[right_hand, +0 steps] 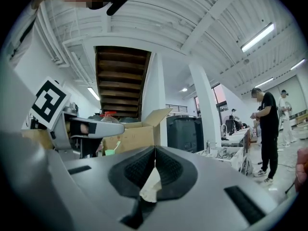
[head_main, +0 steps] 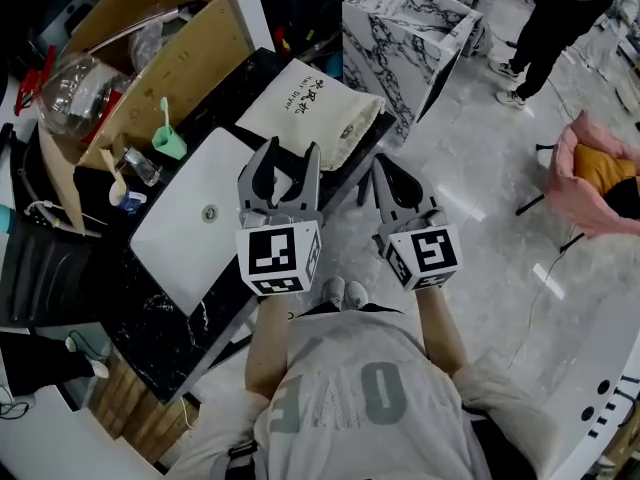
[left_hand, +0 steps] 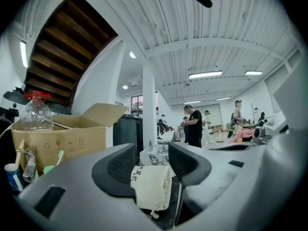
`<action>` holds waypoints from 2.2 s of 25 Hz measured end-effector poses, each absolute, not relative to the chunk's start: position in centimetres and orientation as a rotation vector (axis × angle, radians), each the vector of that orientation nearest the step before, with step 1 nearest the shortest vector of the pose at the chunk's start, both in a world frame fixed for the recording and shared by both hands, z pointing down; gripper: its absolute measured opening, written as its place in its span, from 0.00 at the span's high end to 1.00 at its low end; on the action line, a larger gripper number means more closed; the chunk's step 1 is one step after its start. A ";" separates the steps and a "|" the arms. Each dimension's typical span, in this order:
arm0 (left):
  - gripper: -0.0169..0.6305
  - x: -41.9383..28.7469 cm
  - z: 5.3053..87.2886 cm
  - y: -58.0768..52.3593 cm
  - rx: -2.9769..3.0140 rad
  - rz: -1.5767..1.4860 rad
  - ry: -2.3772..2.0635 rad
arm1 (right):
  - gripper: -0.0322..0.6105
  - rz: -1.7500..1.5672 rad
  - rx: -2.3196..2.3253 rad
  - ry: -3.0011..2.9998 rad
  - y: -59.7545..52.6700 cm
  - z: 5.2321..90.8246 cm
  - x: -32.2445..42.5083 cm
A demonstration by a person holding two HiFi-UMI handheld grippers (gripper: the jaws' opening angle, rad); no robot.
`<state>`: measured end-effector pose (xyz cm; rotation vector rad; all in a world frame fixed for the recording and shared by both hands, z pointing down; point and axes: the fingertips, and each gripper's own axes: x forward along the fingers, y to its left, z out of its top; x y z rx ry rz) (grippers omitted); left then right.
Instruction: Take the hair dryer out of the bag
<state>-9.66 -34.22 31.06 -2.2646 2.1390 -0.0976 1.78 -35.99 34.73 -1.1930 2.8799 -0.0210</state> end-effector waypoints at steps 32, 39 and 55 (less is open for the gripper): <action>0.90 -7.7 48.5 -48.0 -2.432 -1.107 1.923 | 0.90 -0.197 -1.397 2.869 -37.1 39.6 7.1; 0.91 -10.5 43.4 -47.3 -2.413 -0.869 2.085 | 0.90 -0.164 -1.369 2.895 -37.3 39.1 6.8; 0.91 -12.2 41.0 -46.0 -2.385 -0.787 2.154 | 0.90 -0.133 -1.229 3.020 -38.9 39.7 4.3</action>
